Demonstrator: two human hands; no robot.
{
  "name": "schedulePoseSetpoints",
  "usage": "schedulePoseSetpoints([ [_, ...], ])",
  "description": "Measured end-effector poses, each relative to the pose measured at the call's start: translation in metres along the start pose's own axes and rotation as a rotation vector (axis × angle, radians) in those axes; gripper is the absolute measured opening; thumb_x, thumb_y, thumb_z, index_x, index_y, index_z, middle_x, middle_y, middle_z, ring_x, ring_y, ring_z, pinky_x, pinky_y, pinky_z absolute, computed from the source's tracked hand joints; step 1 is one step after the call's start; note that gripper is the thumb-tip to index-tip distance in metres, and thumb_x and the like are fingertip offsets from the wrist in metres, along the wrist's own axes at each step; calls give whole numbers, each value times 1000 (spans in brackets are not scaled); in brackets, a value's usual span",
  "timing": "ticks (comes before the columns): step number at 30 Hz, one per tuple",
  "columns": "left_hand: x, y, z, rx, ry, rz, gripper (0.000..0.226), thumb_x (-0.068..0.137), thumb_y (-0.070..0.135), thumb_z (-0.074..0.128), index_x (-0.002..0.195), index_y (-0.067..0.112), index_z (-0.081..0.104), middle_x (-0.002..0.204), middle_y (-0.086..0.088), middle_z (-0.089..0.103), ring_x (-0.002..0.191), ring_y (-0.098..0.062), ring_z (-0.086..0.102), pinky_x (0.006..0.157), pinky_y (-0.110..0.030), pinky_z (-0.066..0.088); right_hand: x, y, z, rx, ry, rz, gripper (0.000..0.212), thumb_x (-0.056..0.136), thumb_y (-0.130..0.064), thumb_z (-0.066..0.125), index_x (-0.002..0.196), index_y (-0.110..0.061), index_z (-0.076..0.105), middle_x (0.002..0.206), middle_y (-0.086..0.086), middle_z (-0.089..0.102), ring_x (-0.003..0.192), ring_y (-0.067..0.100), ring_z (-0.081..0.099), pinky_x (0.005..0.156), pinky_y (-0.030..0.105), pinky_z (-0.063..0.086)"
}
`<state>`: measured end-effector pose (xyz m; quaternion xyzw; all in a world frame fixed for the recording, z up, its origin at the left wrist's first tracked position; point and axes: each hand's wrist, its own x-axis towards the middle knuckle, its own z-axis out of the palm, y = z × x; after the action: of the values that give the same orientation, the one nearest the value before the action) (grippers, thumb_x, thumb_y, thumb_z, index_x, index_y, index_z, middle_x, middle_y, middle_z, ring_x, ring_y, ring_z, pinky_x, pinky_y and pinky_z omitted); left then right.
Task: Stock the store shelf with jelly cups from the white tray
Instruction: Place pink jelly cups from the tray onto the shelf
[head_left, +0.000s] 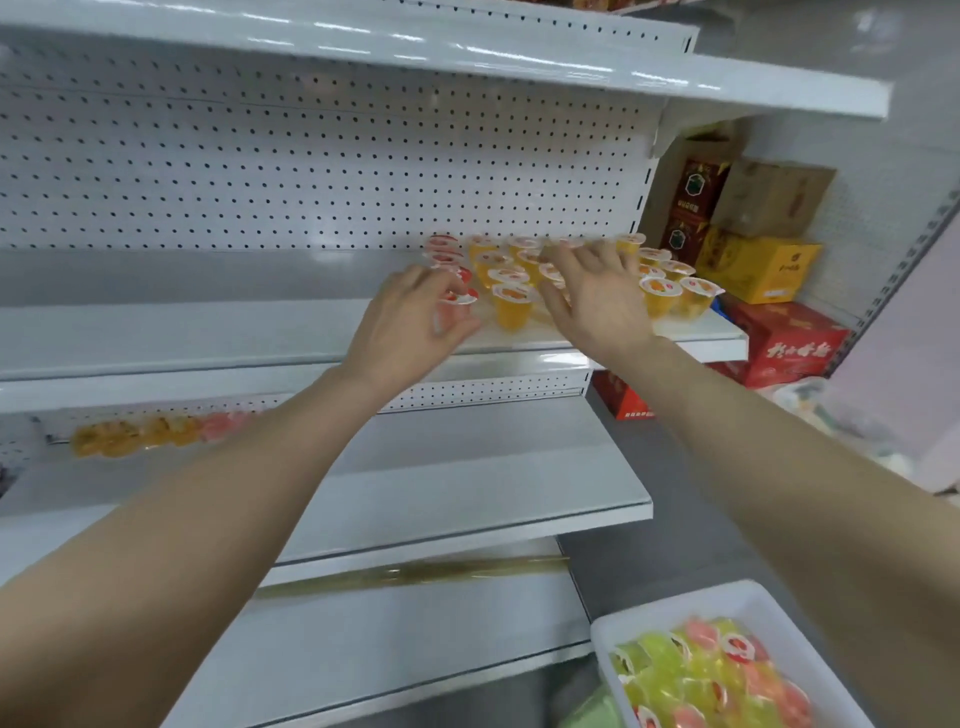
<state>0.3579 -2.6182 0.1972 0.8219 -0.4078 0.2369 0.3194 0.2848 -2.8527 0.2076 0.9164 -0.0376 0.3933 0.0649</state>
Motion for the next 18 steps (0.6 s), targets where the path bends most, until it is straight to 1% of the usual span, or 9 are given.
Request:
schedulePoseSetpoints([
  [2,-20,16,6,-35,-27,37,32,85,42,68,111,24,63,111,3,61,101,-21,56,83,-30,40,-35,4,-14,-1,-17,37,36,94,-37,45,122,-19,59,109,4,69,112,33,53,91,46,35],
  [5,-50,41,25,-77,-71,71,30,87,41,66,111,24,62,111,5,60,100,-18,54,80,-23,34,-94,13,-29,-18,-58,98,37,92,-36,48,123,-19,60,108,3,69,110,33,55,91,47,37],
  [8,-80,69,57,-134,-157,87,30,87,39,67,112,23,62,110,2,59,99,-18,55,82,-24,37,-159,28,-40,-64,-98,154,34,90,-35,51,119,-20,61,104,2,68,102,32,56,86,45,39],
  [11,-112,94,95,-196,-272,101,30,87,40,67,112,24,61,109,2,58,99,-18,54,84,-27,38,-225,48,-47,-100,-158,189,33,89,-33,49,117,-18,58,102,7,66,95,34,55,79,45,39],
  [13,-132,110,122,-215,-342,126,31,87,40,67,113,24,61,110,2,58,99,-18,54,83,-27,38,-267,63,-50,-120,-194,231,33,88,-33,48,115,-17,57,100,7,65,94,35,56,77,45,39],
  [16,-161,133,168,-231,-446,134,31,86,39,68,113,25,62,110,3,59,97,-19,54,79,-24,36,-329,88,-48,-131,-269,318,31,89,-29,54,117,-16,60,101,6,67,98,35,57,86,49,40],
  [18,-178,147,202,-238,-516,130,31,85,38,70,112,25,63,110,3,59,96,-19,54,78,-24,36,-368,106,-45,-119,-314,356,32,91,-27,56,121,-17,59,105,5,67,100,34,56,88,49,42],
])
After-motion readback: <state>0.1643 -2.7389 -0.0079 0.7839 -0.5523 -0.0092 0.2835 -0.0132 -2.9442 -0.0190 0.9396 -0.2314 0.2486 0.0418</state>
